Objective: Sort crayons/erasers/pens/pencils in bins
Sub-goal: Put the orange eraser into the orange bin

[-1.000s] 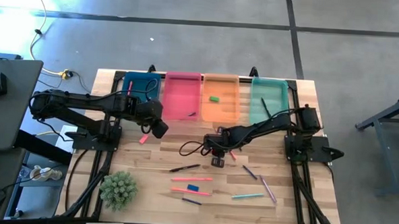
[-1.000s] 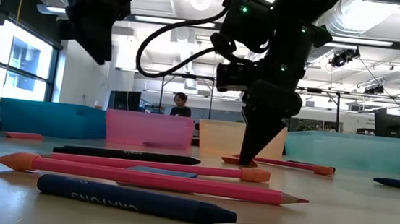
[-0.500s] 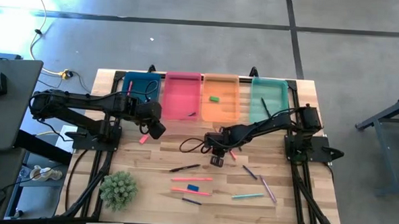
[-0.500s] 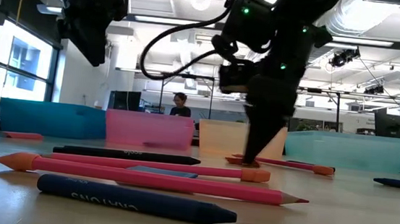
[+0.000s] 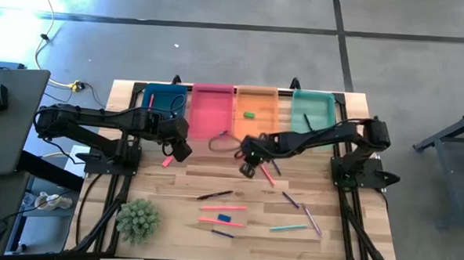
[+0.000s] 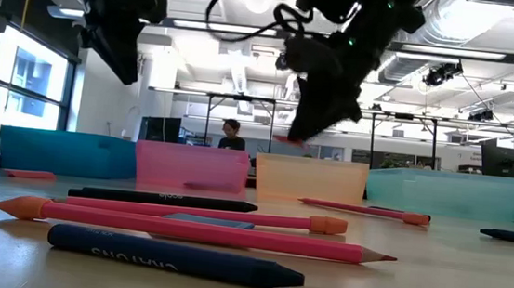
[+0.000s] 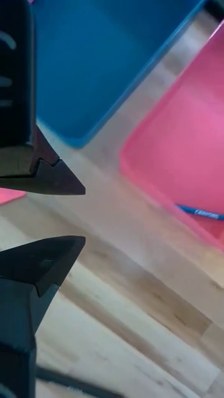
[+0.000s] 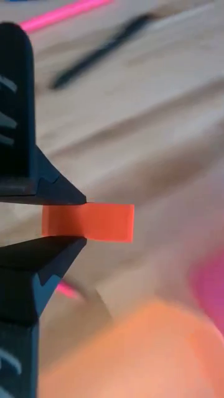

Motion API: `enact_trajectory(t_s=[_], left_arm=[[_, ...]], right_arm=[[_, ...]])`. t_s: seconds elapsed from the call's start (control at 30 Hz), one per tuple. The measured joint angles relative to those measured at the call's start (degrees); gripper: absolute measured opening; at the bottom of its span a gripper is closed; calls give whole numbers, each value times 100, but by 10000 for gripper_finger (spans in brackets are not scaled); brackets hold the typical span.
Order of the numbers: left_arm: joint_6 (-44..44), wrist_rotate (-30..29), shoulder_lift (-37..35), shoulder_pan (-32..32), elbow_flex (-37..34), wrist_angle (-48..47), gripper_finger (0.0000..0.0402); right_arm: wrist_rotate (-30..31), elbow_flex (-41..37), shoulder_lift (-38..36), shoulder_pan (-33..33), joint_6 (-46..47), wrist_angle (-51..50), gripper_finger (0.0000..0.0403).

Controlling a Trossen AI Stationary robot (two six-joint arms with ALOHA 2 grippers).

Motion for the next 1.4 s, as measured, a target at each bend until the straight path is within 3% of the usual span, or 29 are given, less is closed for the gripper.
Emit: enact_trajectory(t_s=[0.23, 0.47, 0.73, 0.93, 1.4], left_arm=[[463, -291, 4, 0, 0, 529, 103], [825, -289, 4, 0, 0, 890, 103], [548, -104, 4, 0, 0, 907, 103], [83, -83, 4, 0, 0, 907, 103], [-583, 148, 4, 0, 0, 905, 103]], right_arm=[[533, 8, -458, -686, 93, 242, 55], [560, 11, -592, -1367, 8, 352, 55], [519, -4, -416, -1923, -396, 215, 55], [102, -9, -77, -2113, -617, 33, 55], [-231, -9, 357, -2179, -1067, -221, 55]])
